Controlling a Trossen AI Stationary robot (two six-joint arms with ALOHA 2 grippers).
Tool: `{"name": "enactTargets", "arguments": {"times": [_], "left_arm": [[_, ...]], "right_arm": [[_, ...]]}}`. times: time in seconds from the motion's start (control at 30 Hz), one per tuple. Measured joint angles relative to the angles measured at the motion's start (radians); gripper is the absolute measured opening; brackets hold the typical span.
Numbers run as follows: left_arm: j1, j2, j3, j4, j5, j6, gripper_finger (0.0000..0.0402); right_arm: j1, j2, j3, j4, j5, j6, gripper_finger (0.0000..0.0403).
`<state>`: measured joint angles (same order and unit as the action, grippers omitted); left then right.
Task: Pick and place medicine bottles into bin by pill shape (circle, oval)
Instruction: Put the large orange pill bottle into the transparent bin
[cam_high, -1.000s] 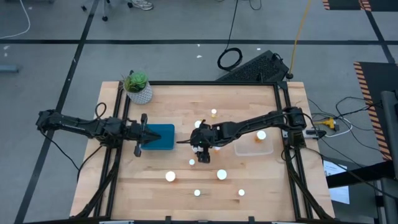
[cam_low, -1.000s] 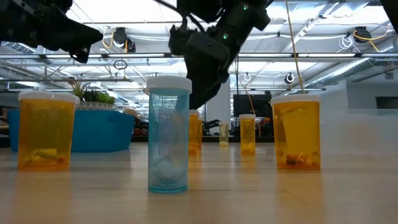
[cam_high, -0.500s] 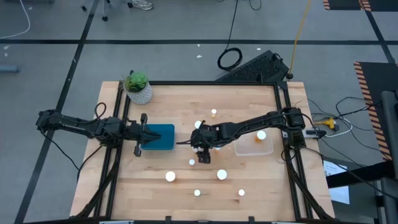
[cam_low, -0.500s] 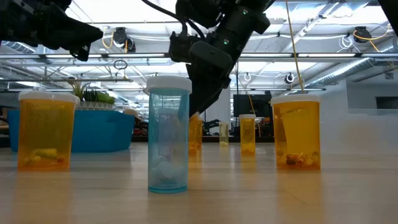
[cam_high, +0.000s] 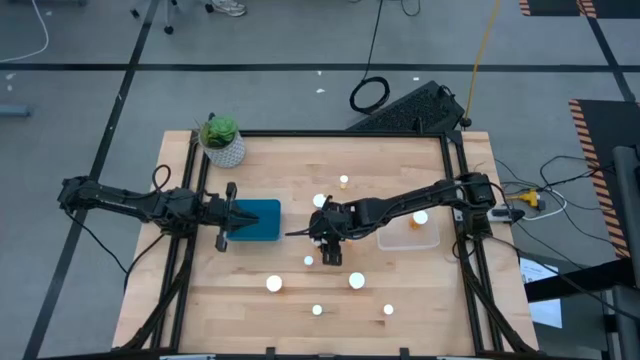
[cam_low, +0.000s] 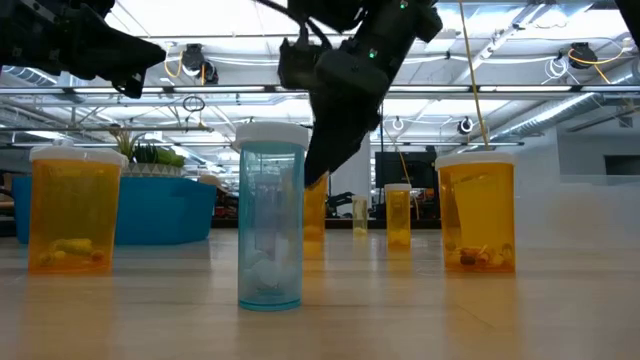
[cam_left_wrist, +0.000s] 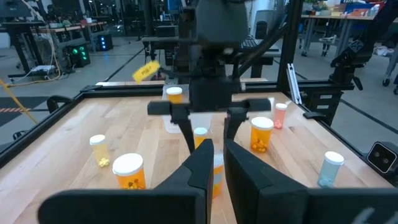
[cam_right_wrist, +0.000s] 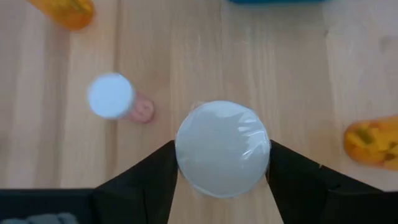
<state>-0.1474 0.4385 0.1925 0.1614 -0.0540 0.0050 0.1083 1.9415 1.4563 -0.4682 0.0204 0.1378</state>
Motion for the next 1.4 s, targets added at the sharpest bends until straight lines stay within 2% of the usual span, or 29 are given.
{"name": "enactTargets", "arguments": {"times": [0.43, 0.67, 0.9, 1.13, 1.4], "left_arm": [[0.000, 0.000, 0.000, 0.001, 0.000, -0.001, 0.0042], [0.000, 0.000, 0.000, 0.003, 0.000, -0.006, 0.0042], [0.000, 0.000, 0.000, 0.016, 0.000, -0.006, 0.0042], [0.000, 0.000, 0.000, 0.017, 0.001, -0.008, 0.0042], [0.000, 0.000, 0.000, 0.027, 0.001, -0.006, 0.0042]], "right_arm": [[0.055, -0.244, 0.000, -0.246, 0.003, 0.074, 0.0216], [0.084, -0.406, 0.000, -0.529, 0.014, 0.219, 0.0216], [0.125, -0.532, -0.010, -0.729, 0.138, 0.395, 0.0216], [0.138, -0.667, -0.170, -0.747, 0.193, 0.512, 0.0216], [0.112, -0.778, -0.418, -0.620, 0.193, 0.532, 0.0216]]}}
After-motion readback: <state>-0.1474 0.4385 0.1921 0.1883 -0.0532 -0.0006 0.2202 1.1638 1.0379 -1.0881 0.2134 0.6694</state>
